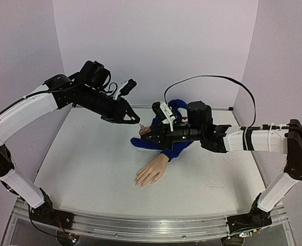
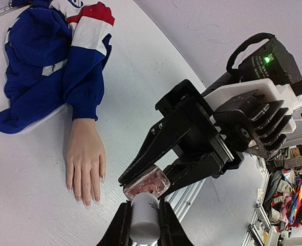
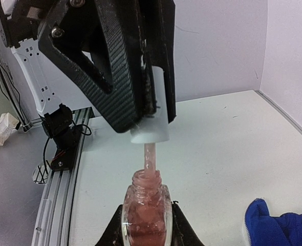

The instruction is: Paint the nails

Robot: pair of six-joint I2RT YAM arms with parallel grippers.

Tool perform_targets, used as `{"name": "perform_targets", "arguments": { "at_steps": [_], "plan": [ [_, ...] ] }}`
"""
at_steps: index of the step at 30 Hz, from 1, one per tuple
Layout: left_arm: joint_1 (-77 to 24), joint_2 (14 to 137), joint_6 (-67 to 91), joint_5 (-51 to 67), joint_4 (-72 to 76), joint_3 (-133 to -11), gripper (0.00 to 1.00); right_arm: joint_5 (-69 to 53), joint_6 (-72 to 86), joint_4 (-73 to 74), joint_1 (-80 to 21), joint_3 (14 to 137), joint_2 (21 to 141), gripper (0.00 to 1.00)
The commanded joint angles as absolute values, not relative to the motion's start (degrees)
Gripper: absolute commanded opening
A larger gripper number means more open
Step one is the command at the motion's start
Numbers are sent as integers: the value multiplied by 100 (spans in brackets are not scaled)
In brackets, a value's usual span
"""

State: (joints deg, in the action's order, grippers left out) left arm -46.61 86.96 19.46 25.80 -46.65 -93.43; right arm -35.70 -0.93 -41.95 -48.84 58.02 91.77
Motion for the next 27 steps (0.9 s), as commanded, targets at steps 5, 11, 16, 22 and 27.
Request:
{"name": "perform_targets", "arguments": {
  "at_steps": [5, 11, 16, 22, 27],
  "plan": [
    [-4641, 8468, 1830, 2333, -4719, -9540, 0, -3685, -187, -4526, -4946, 5968, 9050, 0],
    [-4636, 8433, 1802, 2293, -4755, -9537, 0, -3656, -200, -4525, -4942, 5950, 9033, 0],
    [-4637, 8388, 1789, 2262, -4798, -9526, 0, -3643, -202, -4551, -4940, 5934, 9044, 0],
    [-4632, 8368, 1793, 2276, -4806, -9535, 0, -3641, -190, -4564, -4949, 5933, 9040, 0],
    [-4632, 8319, 1784, 2211, -4807, -9536, 0, -3543, -193, -4607, -4949, 5852, 8991, 0]
  ]
}}
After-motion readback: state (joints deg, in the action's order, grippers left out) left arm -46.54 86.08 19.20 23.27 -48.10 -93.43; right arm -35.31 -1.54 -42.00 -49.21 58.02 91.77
